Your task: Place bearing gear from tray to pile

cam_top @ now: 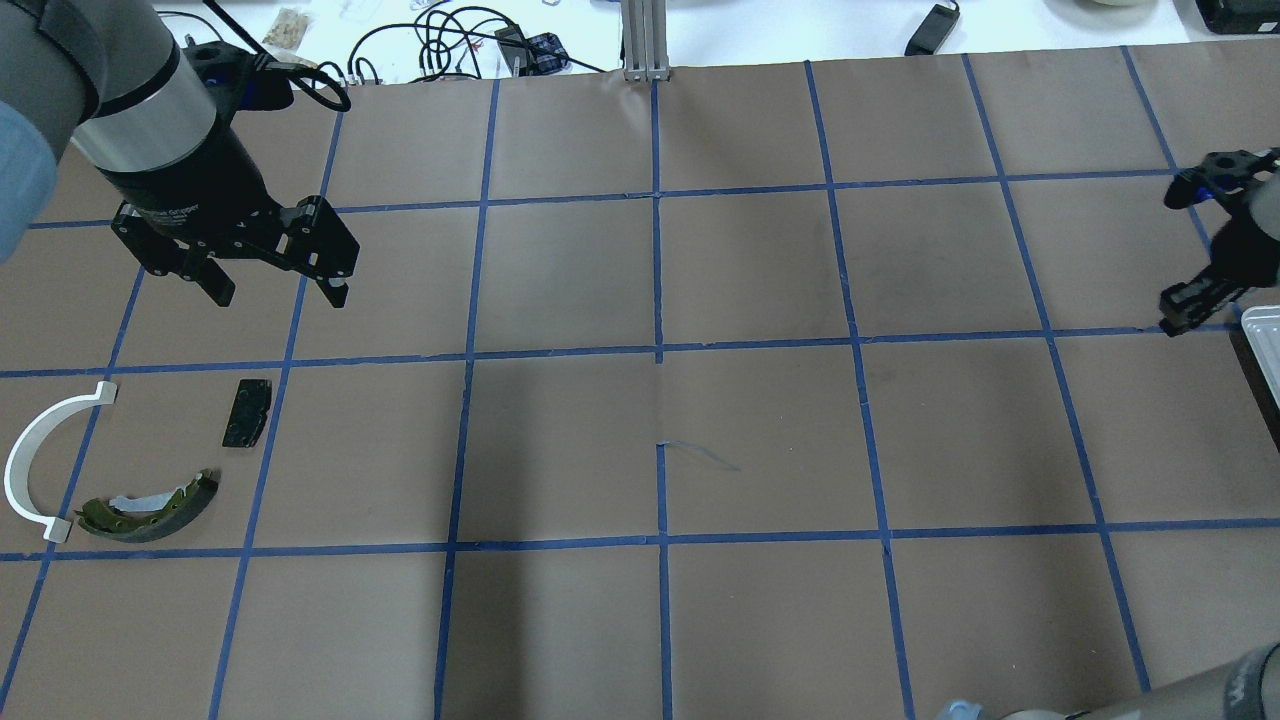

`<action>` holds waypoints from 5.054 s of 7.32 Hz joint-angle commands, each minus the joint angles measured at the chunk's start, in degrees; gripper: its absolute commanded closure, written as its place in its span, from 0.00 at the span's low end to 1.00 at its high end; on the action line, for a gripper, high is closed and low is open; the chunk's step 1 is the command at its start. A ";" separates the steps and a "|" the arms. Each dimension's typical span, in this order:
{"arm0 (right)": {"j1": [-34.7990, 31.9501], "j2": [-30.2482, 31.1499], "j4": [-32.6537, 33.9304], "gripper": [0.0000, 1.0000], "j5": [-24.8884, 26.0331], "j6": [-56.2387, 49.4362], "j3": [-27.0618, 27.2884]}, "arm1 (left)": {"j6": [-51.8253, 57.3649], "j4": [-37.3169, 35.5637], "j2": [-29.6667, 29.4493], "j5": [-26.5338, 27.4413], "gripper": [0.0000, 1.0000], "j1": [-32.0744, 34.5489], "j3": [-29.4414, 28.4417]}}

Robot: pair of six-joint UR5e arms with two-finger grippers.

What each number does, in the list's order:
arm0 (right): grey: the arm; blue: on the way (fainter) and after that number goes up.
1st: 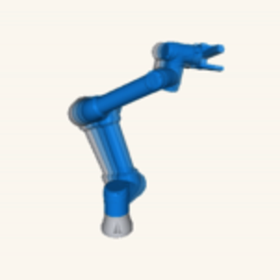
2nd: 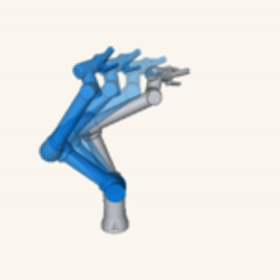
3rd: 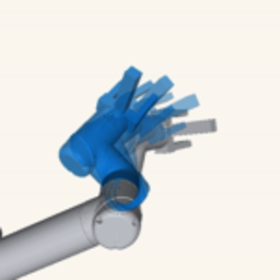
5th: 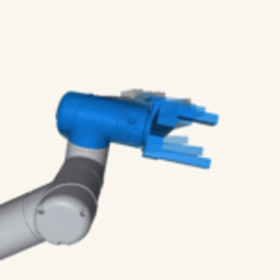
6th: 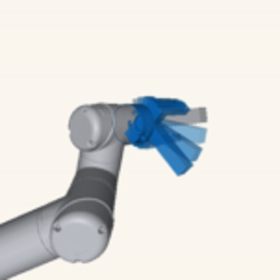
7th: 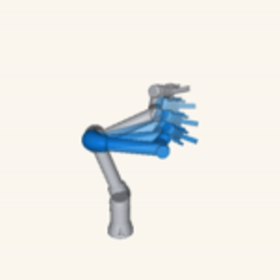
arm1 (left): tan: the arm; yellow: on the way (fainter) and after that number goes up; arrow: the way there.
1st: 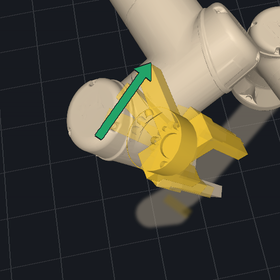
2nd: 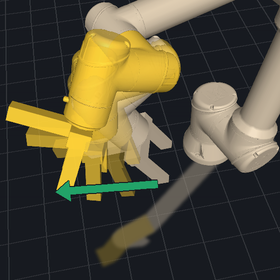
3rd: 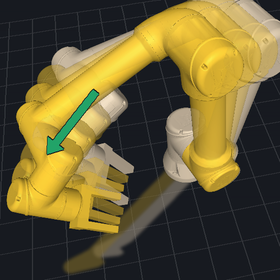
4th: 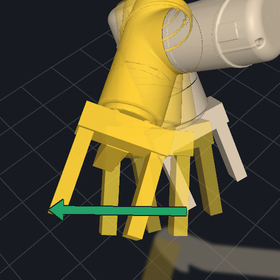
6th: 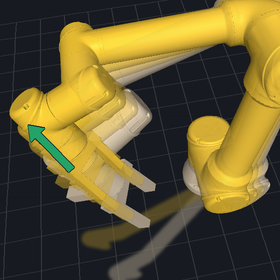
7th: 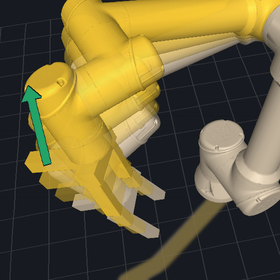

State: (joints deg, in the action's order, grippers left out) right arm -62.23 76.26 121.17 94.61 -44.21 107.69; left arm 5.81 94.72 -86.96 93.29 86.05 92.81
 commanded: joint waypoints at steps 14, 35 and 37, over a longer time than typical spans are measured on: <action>-46.98 -8.59 7.19 0.00 -10.60 82.60 -1.87 | -0.45 -4.64 -0.76 -2.83 0.00 0.70 -0.08; 25.58 -14.47 5.93 0.35 0.58 -13.10 -5.74 | -11.08 -38.65 -25.36 -7.42 0.17 25.75 17.85; 25.58 -14.04 6.62 0.37 0.76 -13.80 -3.72 | -11.08 -38.65 -25.98 -7.24 0.27 25.66 17.67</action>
State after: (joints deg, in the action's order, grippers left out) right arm -36.66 62.02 127.61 95.36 -57.49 102.94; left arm -5.29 56.08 -112.56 85.93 111.74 110.59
